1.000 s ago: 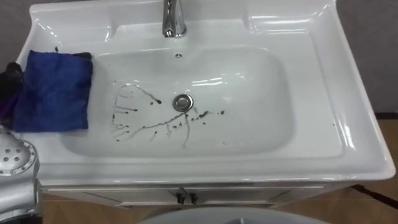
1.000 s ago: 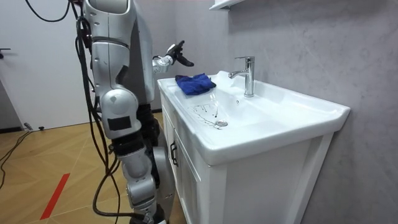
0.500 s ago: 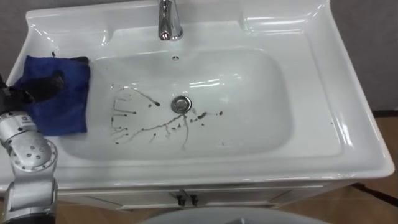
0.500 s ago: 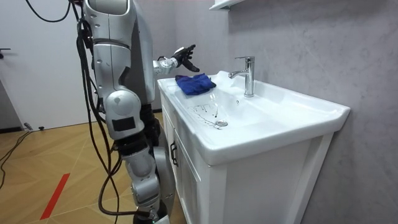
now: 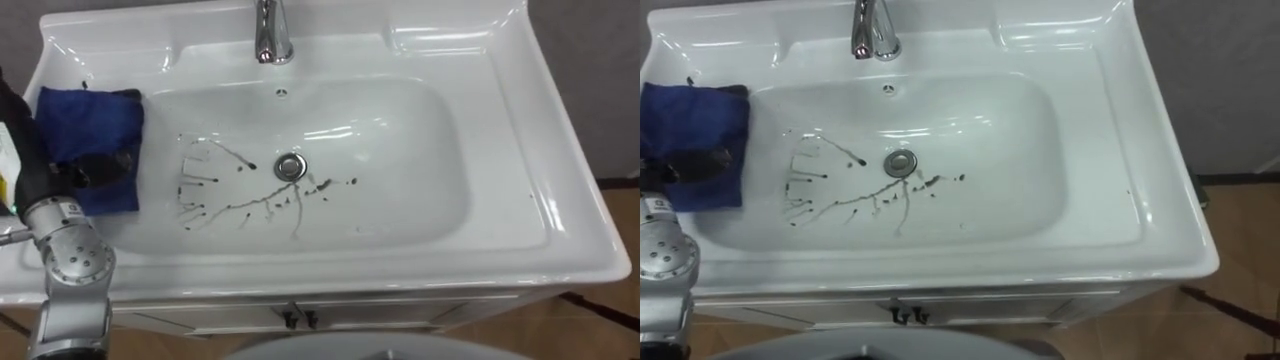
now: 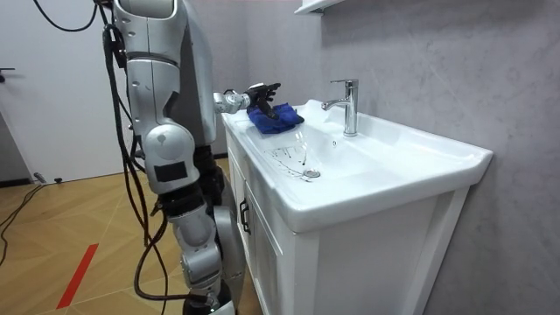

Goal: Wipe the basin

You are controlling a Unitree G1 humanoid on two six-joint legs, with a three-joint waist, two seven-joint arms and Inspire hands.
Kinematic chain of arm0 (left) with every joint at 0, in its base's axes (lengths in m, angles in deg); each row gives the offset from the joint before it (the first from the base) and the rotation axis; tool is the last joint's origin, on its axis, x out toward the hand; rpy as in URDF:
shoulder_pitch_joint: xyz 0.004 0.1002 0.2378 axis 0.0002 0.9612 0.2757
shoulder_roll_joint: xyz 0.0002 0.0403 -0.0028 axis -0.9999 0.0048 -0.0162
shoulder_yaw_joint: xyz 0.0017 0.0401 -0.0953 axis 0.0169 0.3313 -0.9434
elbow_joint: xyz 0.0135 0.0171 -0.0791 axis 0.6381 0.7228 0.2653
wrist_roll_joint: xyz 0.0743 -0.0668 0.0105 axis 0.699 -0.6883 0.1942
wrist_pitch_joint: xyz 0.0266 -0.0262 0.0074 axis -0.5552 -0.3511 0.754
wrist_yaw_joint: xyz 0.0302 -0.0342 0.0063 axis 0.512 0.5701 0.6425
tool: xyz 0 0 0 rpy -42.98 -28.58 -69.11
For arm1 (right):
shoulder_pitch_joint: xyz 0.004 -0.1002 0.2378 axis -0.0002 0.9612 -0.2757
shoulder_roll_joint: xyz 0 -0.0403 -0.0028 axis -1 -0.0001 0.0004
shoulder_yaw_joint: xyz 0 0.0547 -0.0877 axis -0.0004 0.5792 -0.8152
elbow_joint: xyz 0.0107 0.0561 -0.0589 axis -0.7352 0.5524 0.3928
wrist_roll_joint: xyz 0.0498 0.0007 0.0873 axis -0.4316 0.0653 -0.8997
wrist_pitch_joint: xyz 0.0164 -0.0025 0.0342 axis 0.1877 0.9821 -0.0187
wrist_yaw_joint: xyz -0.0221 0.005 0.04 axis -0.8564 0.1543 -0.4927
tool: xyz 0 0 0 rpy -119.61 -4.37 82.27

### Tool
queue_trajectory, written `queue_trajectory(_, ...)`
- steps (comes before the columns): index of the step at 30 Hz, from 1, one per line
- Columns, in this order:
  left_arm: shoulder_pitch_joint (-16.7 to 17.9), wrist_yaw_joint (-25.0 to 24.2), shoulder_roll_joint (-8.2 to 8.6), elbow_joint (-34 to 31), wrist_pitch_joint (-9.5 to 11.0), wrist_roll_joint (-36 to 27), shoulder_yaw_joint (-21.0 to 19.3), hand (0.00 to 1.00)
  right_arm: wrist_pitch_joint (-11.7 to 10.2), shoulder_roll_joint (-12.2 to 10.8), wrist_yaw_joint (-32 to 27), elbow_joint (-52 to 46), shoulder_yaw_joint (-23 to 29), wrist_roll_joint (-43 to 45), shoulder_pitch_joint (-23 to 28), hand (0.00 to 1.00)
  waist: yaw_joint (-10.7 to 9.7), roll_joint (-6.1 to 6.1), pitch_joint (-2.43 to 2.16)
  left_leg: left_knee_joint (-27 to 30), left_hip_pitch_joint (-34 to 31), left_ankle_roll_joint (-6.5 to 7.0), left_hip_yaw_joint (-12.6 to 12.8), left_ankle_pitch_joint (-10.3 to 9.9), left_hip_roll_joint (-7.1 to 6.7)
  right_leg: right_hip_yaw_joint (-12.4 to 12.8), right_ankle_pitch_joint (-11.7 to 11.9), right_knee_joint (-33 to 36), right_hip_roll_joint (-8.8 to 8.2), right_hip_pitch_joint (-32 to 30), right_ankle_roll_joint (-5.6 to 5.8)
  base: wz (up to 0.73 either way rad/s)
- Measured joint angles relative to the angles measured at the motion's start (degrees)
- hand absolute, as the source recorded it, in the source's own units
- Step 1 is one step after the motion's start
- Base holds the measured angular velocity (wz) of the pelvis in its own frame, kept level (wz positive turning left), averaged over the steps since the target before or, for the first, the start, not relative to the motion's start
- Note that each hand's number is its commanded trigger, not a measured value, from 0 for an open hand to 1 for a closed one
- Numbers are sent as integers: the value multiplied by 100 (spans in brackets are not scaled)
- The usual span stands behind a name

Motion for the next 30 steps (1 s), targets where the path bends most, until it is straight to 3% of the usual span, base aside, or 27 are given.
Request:
queue_trajectory(8,-4,134,-1,117,2,477,56,0,-7,-54,-130,-15,3,9,-17,0,-93,-55,19,-7,34,0,2,0,6,12,0,7,0,27,0,0)
queue_trajectory(21,-5,78,-3,406,0,932,57,0,-25,-91,-178,-4,27,8,-18,0,-134,-84,1,9,-5,0,83,0,23,87,5,6,0,-47,-9,-2)
queue_trajectory(30,-3,73,-3,501,-6,933,62,0,-25,-92,-215,-80,30,7,-5,0,-136,-19,8,25,-36,-4,95,-3,48,62,18,8,0,-52,-28,0)
